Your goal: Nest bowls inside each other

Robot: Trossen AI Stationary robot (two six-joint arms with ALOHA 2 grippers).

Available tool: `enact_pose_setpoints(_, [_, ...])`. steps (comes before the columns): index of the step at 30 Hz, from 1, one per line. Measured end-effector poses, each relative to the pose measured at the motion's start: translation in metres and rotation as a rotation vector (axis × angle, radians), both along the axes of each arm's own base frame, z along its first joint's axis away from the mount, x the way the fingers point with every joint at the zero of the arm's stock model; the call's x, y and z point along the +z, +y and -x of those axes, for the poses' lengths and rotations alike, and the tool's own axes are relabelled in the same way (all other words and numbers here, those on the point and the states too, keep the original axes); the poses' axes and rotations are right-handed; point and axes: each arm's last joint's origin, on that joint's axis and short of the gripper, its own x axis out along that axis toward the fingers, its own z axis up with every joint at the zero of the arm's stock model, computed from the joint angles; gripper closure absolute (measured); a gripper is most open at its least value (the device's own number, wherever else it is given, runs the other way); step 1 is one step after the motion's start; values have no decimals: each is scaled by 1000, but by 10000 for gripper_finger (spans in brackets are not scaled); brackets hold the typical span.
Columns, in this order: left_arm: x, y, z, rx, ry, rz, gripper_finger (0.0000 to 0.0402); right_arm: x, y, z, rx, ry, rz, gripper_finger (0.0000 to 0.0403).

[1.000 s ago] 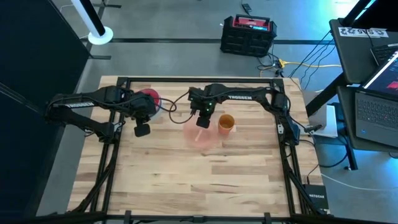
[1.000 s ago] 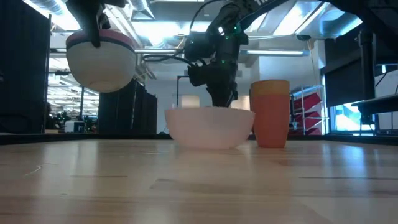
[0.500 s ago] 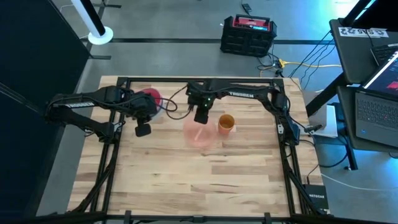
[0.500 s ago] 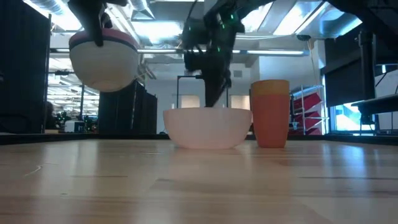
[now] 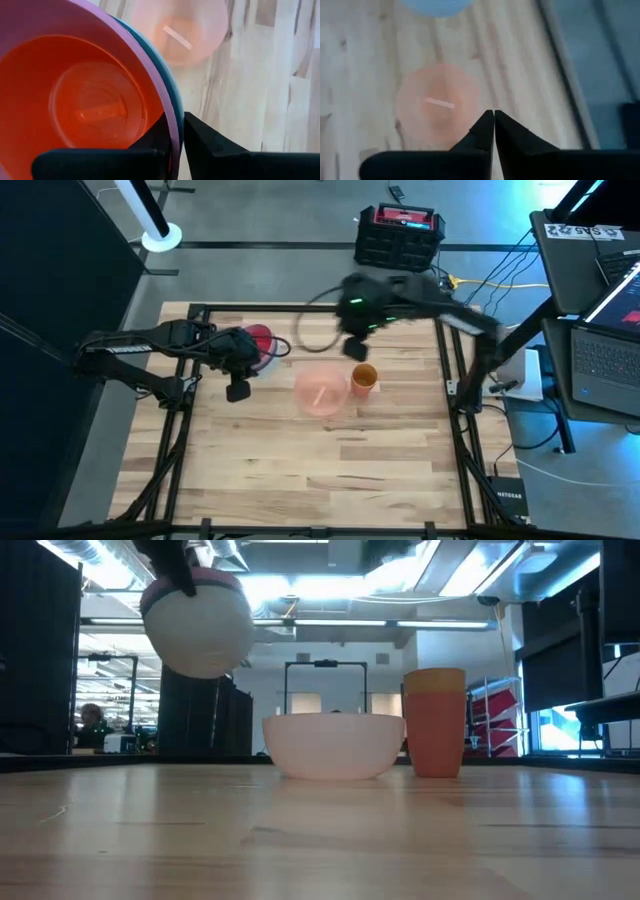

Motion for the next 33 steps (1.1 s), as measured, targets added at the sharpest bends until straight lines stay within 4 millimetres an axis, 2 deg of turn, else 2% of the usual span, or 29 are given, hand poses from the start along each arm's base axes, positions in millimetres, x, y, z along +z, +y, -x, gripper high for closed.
enact_pose_setpoints(5, [-12, 0, -24, -37, -2, 41, 380, 47, 33, 77, -63, -172, 22, 402])
enact_pose_setpoints(8, [-21, -2, -47, -63, -41, 62, 380, 63, 49, 125, -130, -265, 36, 403])
enact_pose_setpoints(9, [-23, -2, -54, -66, -50, 62, 380, 63, 52, 134, -140, -275, 27, 403])
enact_pose_setpoints(17, [-30, -4, -102, -100, -38, 47, 380, 41, 71, 179, -182, -266, -50, 403])
enact_pose_setpoints(26, [-49, -10, -156, -139, -24, 31, 380, 6, 76, 227, -227, -261, -123, 403])
enact_pose_setpoints(29, [-58, -14, -168, -146, 9, 23, 380, -3, 78, 232, -231, -260, -135, 403])
enact_pose_setpoints(33, [-70, -15, -172, -142, 60, 26, 380, -7, 80, 234, -214, -295, -160, 403])
